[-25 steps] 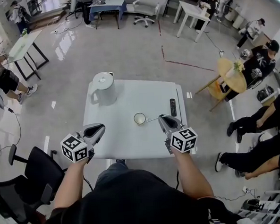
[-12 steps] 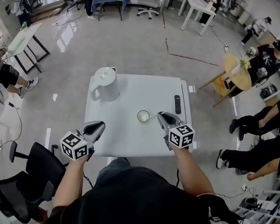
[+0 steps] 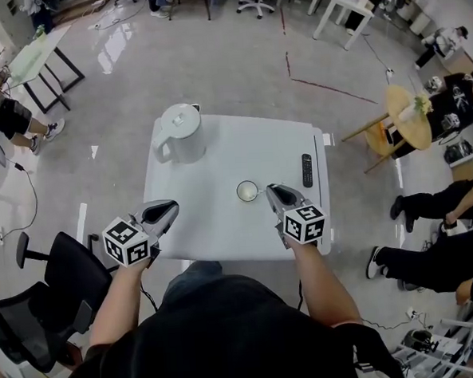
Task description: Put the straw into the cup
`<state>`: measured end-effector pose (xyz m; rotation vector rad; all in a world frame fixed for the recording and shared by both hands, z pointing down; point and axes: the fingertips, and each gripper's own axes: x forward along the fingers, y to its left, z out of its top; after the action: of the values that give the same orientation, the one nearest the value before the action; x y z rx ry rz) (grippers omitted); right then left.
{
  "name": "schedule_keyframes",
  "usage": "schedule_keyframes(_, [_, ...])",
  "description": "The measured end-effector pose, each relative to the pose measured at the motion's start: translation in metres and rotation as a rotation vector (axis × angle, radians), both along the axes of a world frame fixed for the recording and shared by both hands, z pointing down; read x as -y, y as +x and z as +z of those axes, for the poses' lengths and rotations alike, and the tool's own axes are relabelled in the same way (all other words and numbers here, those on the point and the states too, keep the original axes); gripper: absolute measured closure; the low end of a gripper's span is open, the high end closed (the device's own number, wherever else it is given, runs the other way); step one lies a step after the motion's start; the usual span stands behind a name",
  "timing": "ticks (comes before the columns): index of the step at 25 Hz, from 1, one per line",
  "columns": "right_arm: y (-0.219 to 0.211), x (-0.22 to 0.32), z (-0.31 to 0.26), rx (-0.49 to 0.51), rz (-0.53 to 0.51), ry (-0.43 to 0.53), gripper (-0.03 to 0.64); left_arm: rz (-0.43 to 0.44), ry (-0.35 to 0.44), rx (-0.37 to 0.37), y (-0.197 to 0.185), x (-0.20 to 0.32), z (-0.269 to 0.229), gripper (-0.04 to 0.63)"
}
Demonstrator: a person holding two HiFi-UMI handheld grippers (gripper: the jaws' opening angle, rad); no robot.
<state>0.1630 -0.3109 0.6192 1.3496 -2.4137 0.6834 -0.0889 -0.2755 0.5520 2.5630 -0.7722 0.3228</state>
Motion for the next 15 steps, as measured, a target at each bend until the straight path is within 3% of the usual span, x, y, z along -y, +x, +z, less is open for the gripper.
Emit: schedule_keyframes(15, [0.000,0.022,0.058,-0.042,0.019,-0.082,0.563,-0.016,-0.042,0.009,-0.014,0.026,0.021,0.578])
